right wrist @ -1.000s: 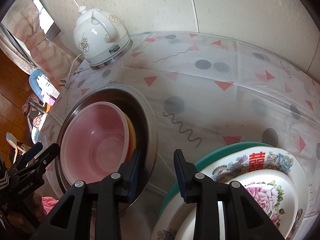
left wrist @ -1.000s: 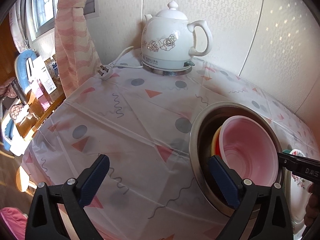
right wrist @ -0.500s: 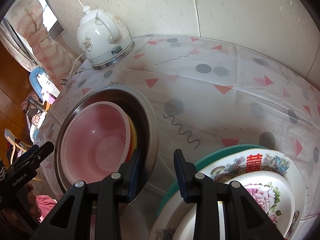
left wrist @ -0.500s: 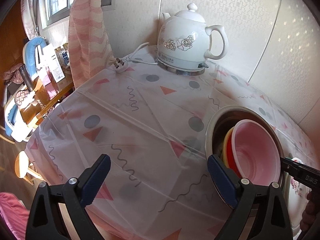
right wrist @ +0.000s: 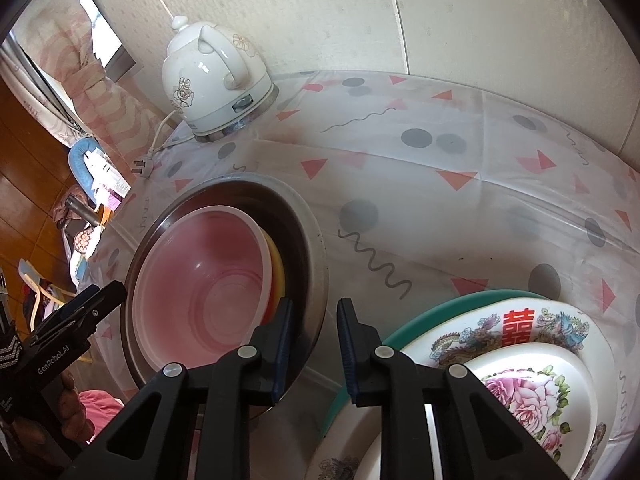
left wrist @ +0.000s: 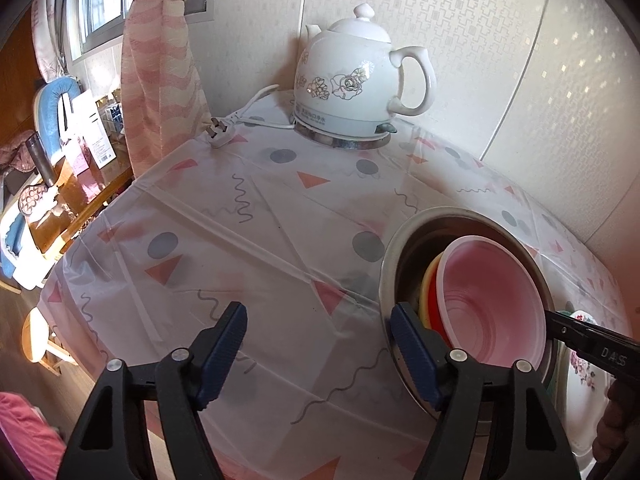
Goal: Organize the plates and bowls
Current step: 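Grasp the steel bowl rim with the left gripper while the right gripper grasps the rim too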
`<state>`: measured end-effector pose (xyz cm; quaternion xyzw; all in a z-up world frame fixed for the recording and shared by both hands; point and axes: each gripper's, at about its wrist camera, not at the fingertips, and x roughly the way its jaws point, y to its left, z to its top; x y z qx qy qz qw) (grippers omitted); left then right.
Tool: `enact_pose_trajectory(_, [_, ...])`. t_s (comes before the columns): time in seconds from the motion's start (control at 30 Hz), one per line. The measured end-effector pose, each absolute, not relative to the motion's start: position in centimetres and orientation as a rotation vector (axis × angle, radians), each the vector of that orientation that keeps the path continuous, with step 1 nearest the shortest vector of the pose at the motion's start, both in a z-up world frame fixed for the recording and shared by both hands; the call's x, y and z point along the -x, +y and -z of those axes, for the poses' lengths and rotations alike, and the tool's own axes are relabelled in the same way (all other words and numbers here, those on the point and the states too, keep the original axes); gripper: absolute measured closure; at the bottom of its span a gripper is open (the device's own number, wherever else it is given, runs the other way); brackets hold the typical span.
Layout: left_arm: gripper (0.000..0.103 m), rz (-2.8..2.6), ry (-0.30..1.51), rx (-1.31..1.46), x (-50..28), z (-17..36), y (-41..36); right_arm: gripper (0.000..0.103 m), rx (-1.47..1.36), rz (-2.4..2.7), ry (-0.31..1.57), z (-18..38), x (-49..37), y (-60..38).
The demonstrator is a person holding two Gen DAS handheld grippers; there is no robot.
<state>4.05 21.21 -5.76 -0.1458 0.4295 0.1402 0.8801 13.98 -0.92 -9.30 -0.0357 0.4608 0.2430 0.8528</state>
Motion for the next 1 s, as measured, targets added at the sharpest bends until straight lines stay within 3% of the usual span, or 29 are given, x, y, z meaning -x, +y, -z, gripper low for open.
enact_pose_trajectory(0.27, [0.058, -0.23, 0.9, 0.319, -4.9, 5.2, 21.4, 0.082, 0.071, -0.512, 0.977, 9.5, -14.0, -0.8])
enact_pose_trajectory(0.67, [0.056, -0.173, 0.909, 0.387, -5.0, 5.1, 22.5, 0.082, 0.075, -0.511, 0.986, 9.8, -14.1, -0.6])
enact_pose_trajectory(0.8, [0.048, -0.176, 0.913, 0.359, -5.3, 5.1, 22.3, 0.082, 0.074, -0.511, 0.986, 9.7, -14.2, -0.7])
enact_pose_trajectory(0.9, [0.051, -0.134, 0.937, 0.343, -5.5, 5.5, 21.6, 0.082, 0.076, -0.51, 0.986, 9.8, -14.2, -0.6])
enact_pose_trajectory(1.0, [0.069, -0.097, 0.953, 0.334, -6.0, 6.0, 20.9, 0.082, 0.082, -0.512, 0.982, 9.8, -14.1, -0.6])
